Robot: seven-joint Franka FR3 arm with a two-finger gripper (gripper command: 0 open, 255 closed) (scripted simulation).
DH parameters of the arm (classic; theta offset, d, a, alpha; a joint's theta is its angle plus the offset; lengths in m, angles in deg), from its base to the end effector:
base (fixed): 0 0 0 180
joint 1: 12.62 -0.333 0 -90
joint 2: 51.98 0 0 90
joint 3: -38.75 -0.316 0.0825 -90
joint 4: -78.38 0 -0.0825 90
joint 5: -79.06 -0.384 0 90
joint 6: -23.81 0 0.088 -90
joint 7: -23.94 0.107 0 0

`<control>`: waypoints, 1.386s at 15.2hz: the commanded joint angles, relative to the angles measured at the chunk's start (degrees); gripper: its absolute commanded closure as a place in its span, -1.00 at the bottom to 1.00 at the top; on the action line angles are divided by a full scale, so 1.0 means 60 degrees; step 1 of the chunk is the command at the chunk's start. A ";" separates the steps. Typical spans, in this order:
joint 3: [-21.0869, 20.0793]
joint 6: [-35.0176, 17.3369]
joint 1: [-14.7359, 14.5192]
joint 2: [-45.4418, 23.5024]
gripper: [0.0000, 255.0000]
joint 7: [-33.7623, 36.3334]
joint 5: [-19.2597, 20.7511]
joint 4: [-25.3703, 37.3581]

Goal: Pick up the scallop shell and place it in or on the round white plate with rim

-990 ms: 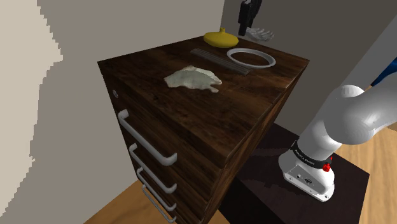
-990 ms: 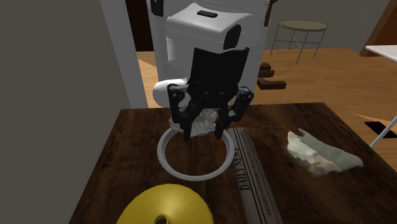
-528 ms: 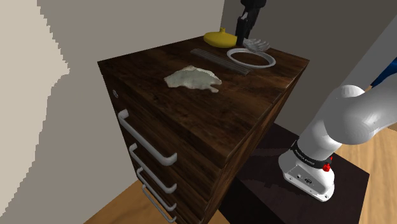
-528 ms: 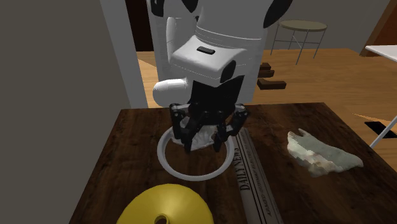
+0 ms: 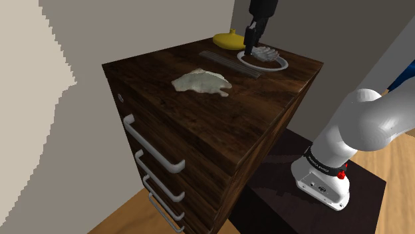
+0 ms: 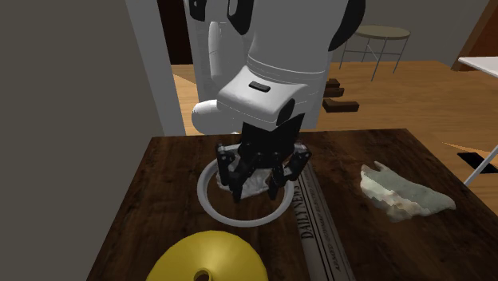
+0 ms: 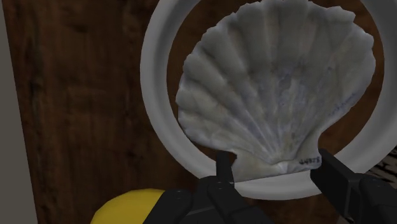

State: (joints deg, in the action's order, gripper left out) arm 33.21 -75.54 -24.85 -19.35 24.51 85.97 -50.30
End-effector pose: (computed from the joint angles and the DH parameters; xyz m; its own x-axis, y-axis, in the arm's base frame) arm 0.3671 0.1137 0.5835 0.9517 0.3022 0.0549 0.2893 -0.9419 0.1706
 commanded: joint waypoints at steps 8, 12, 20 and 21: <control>0.0000 -0.0005 0.0000 0.0000 -1.00 0.0000 0.0000 -0.0003; -0.0094 0.0939 -0.0018 -0.0113 -1.00 -0.0009 -0.0047 0.1047; -0.0121 0.1185 -0.0020 -0.0162 -1.00 -0.0011 -0.0057 0.1339; -0.0121 0.1185 -0.0020 -0.0162 -1.00 -0.0011 -0.0057 0.1339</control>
